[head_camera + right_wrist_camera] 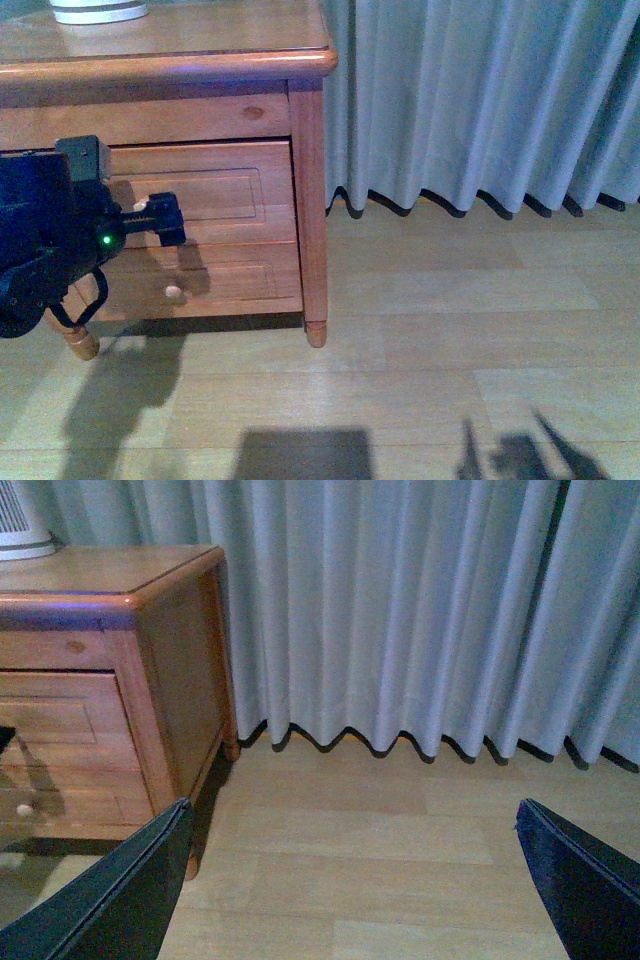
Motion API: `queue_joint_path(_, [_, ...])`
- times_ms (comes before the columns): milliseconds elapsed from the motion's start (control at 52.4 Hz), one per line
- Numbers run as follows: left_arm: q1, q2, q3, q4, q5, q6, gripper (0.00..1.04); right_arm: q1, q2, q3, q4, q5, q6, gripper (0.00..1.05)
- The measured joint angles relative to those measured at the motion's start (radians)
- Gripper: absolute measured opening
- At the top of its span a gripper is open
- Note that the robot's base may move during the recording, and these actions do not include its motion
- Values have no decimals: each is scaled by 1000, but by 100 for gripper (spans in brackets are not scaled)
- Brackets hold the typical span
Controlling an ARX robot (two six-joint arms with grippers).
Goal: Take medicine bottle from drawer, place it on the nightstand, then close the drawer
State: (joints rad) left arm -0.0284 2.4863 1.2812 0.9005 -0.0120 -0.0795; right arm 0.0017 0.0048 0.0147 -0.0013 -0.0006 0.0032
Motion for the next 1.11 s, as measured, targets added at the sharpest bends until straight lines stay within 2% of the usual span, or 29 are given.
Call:
queue_joint_path(191, [-10, -50, -47, 42, 16, 5, 98, 0, 0, 0, 0, 0, 0, 98])
queue_joint_path(305, [-34, -71, -65, 47, 32, 3, 78, 0, 0, 0, 0, 0, 0, 98])
queue_joint_path(343, [-40, -71, -66, 47, 31, 3, 81, 0, 0, 0, 0, 0, 0, 98])
queue_joint_path(477, [-57, -70, -66, 35, 30, 4, 100, 0, 0, 0, 0, 0, 0, 98])
queue_joint_path(896, [-60, -50, -16, -4, 0, -3, 98, 0, 0, 0, 0, 0, 0, 98])
queue_joint_path(954, [-60, -44, -11, -10, -1, -3, 92, 0, 0, 0, 0, 0, 0, 98])
queue_joint_path(1049, [-59, -33, -3, -17, -6, -3, 77, 0, 0, 0, 0, 0, 0, 98])
queue_joint_path(1106, [-57, -29, 0, -18, -6, -4, 72, 0, 0, 0, 0, 0, 0, 98])
